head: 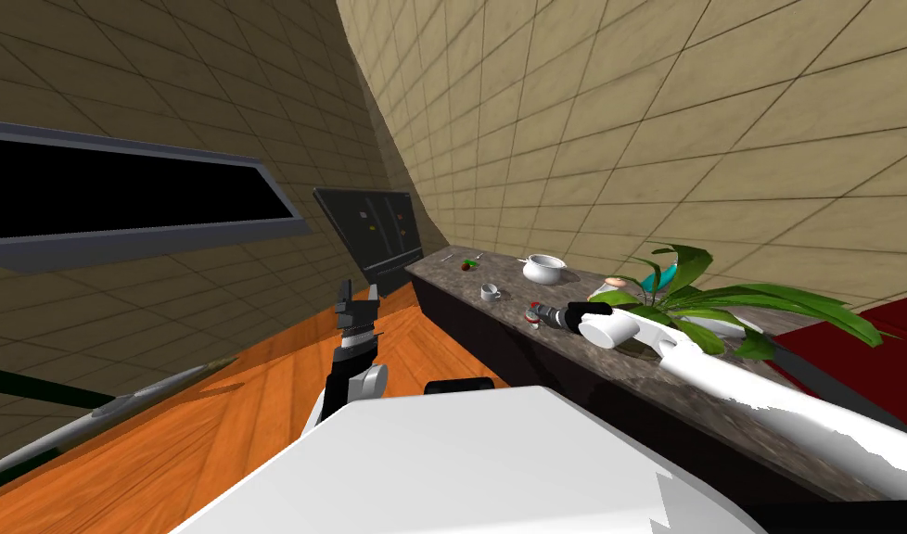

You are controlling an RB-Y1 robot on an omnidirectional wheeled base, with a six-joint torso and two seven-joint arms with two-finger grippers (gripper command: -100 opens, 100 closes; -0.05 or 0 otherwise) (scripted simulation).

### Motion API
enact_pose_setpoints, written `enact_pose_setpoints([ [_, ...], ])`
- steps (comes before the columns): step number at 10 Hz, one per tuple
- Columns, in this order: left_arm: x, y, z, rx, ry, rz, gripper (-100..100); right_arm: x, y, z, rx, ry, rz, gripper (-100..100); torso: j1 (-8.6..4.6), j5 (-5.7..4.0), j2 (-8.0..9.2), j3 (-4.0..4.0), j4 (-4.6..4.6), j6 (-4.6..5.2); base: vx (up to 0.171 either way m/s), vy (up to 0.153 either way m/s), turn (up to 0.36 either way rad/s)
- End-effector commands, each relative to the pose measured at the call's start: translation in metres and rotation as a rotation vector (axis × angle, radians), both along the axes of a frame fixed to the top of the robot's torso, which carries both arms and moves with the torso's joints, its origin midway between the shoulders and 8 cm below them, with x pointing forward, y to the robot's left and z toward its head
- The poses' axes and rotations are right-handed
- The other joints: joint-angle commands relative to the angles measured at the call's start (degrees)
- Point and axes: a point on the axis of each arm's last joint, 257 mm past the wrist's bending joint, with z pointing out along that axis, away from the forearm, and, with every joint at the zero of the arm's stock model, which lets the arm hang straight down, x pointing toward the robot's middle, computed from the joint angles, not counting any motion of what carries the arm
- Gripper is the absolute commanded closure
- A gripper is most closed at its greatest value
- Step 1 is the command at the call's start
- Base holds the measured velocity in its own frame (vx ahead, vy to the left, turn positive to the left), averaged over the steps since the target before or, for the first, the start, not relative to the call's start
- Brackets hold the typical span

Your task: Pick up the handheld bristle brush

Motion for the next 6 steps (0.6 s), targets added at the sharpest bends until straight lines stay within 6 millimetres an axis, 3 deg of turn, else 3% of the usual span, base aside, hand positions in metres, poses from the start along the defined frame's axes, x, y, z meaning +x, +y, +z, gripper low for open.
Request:
enact_pose_setpoints([
  [1, 0.000, 0.000, 0.000, 0.000, 0.000, 0.000, 0, 0.000, 0.000, 0.000, 0.000, 0.000, 0.000, 100, 0.00, 0.00, 0.00, 0.00, 0.00, 0.00, 0.000, 0.000, 0.000],
  [2, 0.000, 0.000, 0.000, 0.000, 0.000, 0.000, 0, 0.000, 0.000, 0.000, 0.000, 0.000, 0.000, 100, 0.00, 0.00, 0.00, 0.00, 0.00, 0.00, 0.000, 0.000, 0.000],
  [3, 0.000, 0.000, 0.000, 0.000, 0.000, 0.000, 0, 0.000, 0.000, 0.000, 0.000, 0.000, 0.000, 0, 0.00, 0.00, 0.00, 0.01, 0.01, 0.00, 0.000, 0.000, 0.000],
  [4, 0.000, 0.000, 0.000, 0.000, 0.000, 0.000, 0, 0.007, 0.014, 0.004, -0.016, -0.012, 0.042, 100, 0.00, 0.01, 0.01, 0.01, 0.01, 0.00, 0.050, -0.025, -0.319],
  [5, 0.000, 0.000, 0.000, 0.000, 0.000, 0.000, 0, 0.004, 0.020, -0.002, -0.007, 0.000, 0.045, 100, -0.08, 0.02, -0.08, -0.03, 0.01, 0.13, 0.066, -0.022, -0.189],
  [6, 0.000, 0.000, 0.000, 0.000, 0.000, 0.000, 0, 0.016, 0.029, 0.011, -0.029, -0.032, 0.081, 100, -0.08, -0.02, -0.16, -0.09, -0.04, 0.03, 0.079, -0.024, -0.275],
])
